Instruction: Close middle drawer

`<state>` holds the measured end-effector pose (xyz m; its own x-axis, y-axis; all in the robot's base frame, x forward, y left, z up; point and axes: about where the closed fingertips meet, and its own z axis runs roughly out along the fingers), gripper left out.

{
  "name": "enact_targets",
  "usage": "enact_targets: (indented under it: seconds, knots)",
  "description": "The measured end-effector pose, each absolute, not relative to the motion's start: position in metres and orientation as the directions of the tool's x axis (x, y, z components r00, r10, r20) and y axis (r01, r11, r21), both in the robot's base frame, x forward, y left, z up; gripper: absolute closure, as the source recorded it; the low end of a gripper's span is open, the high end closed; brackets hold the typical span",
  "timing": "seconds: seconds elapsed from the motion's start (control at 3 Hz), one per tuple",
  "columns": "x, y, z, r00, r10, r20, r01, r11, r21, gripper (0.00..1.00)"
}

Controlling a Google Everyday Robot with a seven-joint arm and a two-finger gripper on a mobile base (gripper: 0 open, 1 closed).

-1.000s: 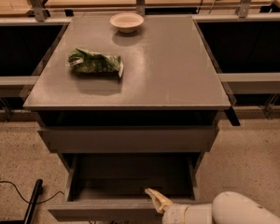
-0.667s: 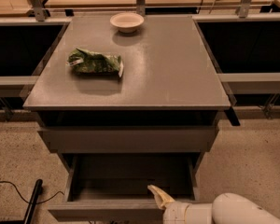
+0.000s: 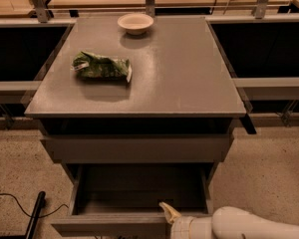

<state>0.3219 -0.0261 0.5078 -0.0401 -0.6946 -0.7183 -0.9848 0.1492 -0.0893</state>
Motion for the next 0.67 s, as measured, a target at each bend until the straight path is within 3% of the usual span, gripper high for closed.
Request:
enact_targets:
  seconds: [0.33,0.67]
  knots:
    - [0.3399,-0.0204,0.4465,-0.099,-0.699,-0.709,-0.982,0.183,-0.043,0.0]
    - [0.3384,-0.0194,0.4454,-0.101,-0.696,-0.71,-0.983,0.182,-0.039,0.0]
